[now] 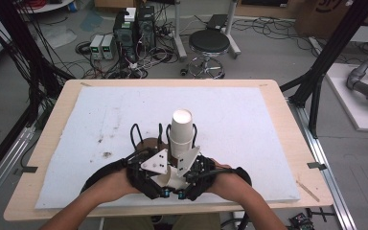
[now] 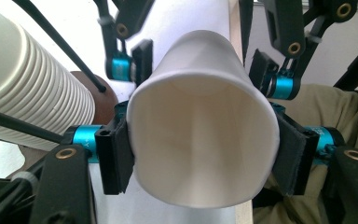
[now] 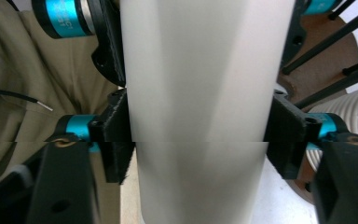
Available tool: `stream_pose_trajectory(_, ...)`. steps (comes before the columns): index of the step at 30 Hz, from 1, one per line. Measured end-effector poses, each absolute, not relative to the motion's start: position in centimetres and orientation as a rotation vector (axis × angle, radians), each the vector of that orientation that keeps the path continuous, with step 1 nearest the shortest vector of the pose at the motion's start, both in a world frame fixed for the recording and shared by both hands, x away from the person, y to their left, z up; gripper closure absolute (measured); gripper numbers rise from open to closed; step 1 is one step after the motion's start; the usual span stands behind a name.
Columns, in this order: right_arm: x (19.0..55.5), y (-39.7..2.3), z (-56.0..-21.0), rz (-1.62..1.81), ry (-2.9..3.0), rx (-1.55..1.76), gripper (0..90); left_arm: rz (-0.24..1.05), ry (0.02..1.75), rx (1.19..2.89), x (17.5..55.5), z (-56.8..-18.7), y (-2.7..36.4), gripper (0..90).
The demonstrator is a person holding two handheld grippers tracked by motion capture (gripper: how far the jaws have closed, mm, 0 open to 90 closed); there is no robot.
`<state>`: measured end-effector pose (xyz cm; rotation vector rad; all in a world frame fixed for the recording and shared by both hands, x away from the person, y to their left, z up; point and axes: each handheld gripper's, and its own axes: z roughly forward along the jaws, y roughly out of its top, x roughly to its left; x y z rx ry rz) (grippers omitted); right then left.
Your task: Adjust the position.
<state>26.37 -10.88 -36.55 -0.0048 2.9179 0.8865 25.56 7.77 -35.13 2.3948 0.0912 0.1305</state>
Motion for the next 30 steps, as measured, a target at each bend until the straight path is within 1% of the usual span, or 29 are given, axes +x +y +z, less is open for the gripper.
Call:
stream_pose_trajectory(21, 26.3, -11.0, -37.3, 0.901, 2.947, 0.002, 37.0, 0.116, 0.095, 2.414, 25.4, -35.5, 7.2, 32.7)
stream_pose_trajectory(26, 26.2, -11.2, -37.4, 0.913, 2.942, 0.032, 36.6, 0.119, 0.104, 2.368, 25.5, -35.7, 7.4, 28.5)
stream_pose_trajectory(28, 26.2, -11.4, -37.4, 0.920, 2.943, 0.046, 36.6, 0.114, 0.117, 2.342, 25.5, -35.7, 7.5, 20.5)
stream_pose_trajectory(29, 26.2, -11.8, -37.6, 0.948, 2.941, 0.083, 36.6, 0.098, 0.147, 2.294, 25.5, -35.8, 7.9, 18.6)
stream_pose_trajectory(30, 26.3, -12.1, -37.6, 0.960, 2.935, 0.089, 36.6, 0.102, 0.162, 2.275, 25.5, -35.9, 8.1, 19.4)
